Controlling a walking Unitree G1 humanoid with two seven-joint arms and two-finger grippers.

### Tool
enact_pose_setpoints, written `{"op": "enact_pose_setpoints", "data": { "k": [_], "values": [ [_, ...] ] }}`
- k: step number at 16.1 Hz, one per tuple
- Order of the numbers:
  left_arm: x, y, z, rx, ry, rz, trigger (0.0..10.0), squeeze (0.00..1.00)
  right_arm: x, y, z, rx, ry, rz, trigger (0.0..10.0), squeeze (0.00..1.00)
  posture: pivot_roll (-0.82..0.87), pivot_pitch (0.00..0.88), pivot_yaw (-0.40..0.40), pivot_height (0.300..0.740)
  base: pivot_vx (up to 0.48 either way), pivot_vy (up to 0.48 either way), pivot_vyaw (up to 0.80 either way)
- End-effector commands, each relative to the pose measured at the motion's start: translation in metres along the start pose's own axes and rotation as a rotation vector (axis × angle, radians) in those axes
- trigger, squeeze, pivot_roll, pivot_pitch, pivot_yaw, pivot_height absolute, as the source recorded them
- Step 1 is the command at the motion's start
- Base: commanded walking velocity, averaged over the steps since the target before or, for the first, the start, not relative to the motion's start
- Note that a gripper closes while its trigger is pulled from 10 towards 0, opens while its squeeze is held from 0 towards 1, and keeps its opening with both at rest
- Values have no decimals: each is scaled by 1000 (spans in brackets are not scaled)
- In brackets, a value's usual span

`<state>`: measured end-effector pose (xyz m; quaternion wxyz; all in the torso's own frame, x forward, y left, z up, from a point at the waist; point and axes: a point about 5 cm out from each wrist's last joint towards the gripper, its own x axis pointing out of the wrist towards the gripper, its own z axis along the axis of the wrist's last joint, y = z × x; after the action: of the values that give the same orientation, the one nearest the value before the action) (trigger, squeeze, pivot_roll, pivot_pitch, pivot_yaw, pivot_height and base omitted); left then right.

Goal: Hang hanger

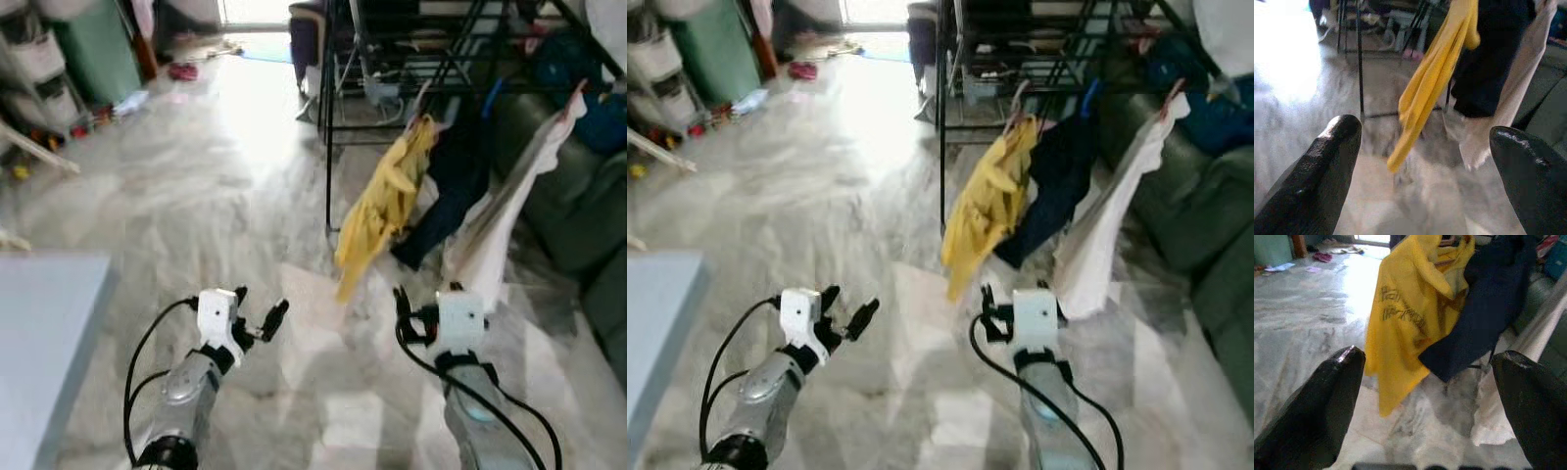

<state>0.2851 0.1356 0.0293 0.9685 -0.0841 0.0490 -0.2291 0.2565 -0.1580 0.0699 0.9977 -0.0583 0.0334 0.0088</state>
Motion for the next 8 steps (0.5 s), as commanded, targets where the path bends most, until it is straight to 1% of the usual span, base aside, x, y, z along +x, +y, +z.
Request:
{"op": "enact_pose_setpoints", "data": {
  "k": [1, 2, 5, 6, 8],
  "values": [
    [4, -9, -2, -8, 3, -25, 10000, 0, -2, -9, -1, -18, -1, -20, 10000, 0, -202, 81, 19, 740, 409, 0, 0],
    [5, -10, 0, -5, -1, -30, 10000, 0, -3, -9, 1, -26, -8, -14, 10000, 0, -202, 81, 19, 740, 416, 0, 0],
    [9, -11, 3, -4, -9, -33, 10000, 0, -1, -10, 1, -27, -8, -20, 10000, 0, -203, 84, 18, 740, 415, 0, 654],
    [9, -11, 3, -2, -9, -32, 10000, 0, 0, -10, 1, -27, -8, -20, 10000, 0, -203, 84, 18, 740, 405, 0, 406],
    [9, -11, 3, 0, -9, -32, 10000, 0, 1, -12, 1, -27, -9, -23, 10000, 0, -202, 75, 20, 740, 403, 0, 0]
  ]
}}
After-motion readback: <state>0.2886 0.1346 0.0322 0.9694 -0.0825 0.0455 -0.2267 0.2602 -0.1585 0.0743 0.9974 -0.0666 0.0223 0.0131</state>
